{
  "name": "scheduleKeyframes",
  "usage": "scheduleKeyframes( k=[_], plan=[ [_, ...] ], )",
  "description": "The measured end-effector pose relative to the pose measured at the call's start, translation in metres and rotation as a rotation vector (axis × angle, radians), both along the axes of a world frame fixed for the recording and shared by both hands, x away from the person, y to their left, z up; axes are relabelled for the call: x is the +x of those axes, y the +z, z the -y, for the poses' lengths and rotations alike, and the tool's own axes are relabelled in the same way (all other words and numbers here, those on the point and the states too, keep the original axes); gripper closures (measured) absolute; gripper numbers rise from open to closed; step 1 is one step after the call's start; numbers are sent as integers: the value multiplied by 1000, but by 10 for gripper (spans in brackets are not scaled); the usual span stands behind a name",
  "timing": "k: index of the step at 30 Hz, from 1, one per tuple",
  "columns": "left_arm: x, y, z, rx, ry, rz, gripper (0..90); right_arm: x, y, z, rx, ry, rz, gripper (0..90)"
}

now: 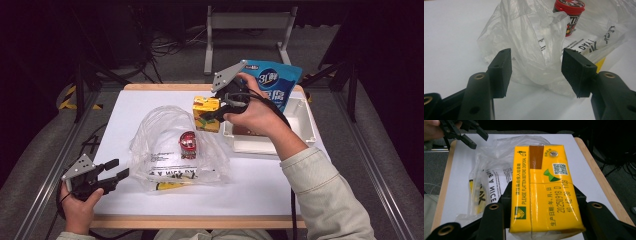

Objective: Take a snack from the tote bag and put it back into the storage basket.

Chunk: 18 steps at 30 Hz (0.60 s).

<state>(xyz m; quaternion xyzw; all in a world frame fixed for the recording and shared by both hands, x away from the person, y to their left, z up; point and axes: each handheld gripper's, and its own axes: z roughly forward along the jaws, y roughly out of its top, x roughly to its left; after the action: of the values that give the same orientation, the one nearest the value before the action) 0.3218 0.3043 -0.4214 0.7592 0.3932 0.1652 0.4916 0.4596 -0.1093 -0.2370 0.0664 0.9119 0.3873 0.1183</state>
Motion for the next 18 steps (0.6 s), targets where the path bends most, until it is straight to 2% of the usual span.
scheduleKeyframes(
  k=[7,18],
  plan=[
    [0,0,0,0,0,0,424,4,3,18,22,-15,-7,544],
    [0,0,0,-3,3,0,424,10,3,39,21,-45,-6,545]
  ],
)
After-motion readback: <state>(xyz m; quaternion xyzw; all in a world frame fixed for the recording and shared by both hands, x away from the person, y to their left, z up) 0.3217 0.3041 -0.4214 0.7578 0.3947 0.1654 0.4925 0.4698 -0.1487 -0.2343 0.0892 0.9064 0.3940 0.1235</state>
